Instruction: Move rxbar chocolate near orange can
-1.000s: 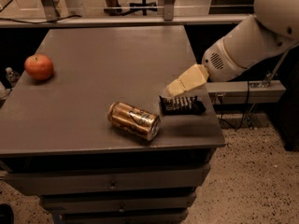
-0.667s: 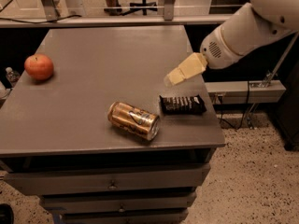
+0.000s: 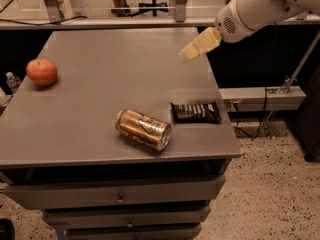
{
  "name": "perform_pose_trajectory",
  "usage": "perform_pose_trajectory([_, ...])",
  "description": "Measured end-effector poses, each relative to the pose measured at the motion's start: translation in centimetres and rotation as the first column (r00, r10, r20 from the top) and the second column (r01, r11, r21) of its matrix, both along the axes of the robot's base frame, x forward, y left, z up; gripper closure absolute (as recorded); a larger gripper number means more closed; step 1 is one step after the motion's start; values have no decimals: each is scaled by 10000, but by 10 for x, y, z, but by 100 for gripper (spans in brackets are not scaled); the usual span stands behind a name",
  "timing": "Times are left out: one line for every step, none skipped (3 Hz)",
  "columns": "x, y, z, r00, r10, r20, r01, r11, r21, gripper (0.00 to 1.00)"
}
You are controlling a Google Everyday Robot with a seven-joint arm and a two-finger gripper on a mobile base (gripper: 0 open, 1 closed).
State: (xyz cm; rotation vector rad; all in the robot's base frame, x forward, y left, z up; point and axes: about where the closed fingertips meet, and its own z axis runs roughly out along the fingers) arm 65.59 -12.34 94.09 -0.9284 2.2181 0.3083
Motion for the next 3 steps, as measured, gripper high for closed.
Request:
perform_pose_trajectory([37, -3, 20, 9901, 194, 1392, -235, 9993, 276, 0])
perform_pose_trajectory([62, -6, 38, 9639, 323, 2644, -517, 9964, 666, 0])
perform_pose_trajectory([64, -4, 39, 9606, 401, 2750, -591, 9964, 611, 0])
